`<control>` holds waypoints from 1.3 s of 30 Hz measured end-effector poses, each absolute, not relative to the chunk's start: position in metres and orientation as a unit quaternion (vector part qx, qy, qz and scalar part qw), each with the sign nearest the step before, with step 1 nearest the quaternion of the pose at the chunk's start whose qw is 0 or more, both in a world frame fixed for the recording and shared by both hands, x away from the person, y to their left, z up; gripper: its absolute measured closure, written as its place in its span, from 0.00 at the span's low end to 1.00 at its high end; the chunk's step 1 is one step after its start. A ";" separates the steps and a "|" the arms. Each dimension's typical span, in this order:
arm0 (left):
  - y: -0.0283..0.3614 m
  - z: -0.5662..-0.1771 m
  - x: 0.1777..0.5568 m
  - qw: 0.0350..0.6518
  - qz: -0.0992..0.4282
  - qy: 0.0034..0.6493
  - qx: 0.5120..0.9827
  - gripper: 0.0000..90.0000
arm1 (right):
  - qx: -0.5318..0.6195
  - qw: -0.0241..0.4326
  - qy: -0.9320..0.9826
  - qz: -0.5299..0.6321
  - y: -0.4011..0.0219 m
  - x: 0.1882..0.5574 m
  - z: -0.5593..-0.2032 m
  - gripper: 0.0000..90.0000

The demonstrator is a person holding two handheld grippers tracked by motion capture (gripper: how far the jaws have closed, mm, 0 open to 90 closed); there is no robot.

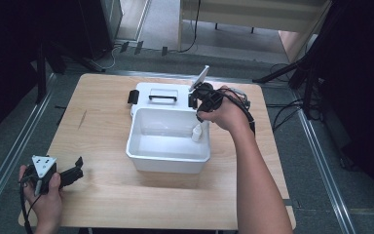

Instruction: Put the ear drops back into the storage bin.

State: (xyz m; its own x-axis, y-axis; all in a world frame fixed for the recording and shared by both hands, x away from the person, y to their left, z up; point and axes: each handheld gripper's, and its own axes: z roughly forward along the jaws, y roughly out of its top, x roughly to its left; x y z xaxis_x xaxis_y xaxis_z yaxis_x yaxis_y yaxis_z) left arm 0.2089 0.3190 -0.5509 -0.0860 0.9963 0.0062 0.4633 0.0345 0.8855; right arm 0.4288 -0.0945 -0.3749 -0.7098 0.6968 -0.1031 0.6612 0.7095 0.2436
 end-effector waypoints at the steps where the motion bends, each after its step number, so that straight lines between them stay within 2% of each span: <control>1: 0.319 -0.551 0.209 0.348 0.383 0.629 0.580 0.00 | 0.370 0.095 0.919 0.096 -0.097 0.429 -0.373 0.71; 19: 0.319 -0.551 0.209 0.346 0.383 0.630 0.581 0.00 | 0.406 0.099 0.902 0.110 -0.148 0.422 -0.361 0.66; 30: 0.319 -0.551 0.209 0.347 0.383 0.629 0.581 0.00 | 0.453 0.105 0.878 0.111 -0.176 0.413 -0.372 0.38; 36: 0.319 -0.551 0.209 0.347 0.383 0.629 0.582 0.00 | 0.485 0.118 0.856 0.132 -0.192 0.401 -0.383 0.09; 37: 0.319 -0.551 0.209 0.346 0.383 0.629 0.582 0.00 | 0.489 0.120 0.853 0.139 -0.195 0.399 -0.386 0.02; 39: 0.319 -0.551 0.209 0.346 0.384 0.628 0.582 0.00 | 0.503 0.114 0.842 0.157 -0.201 0.395 -0.391 0.00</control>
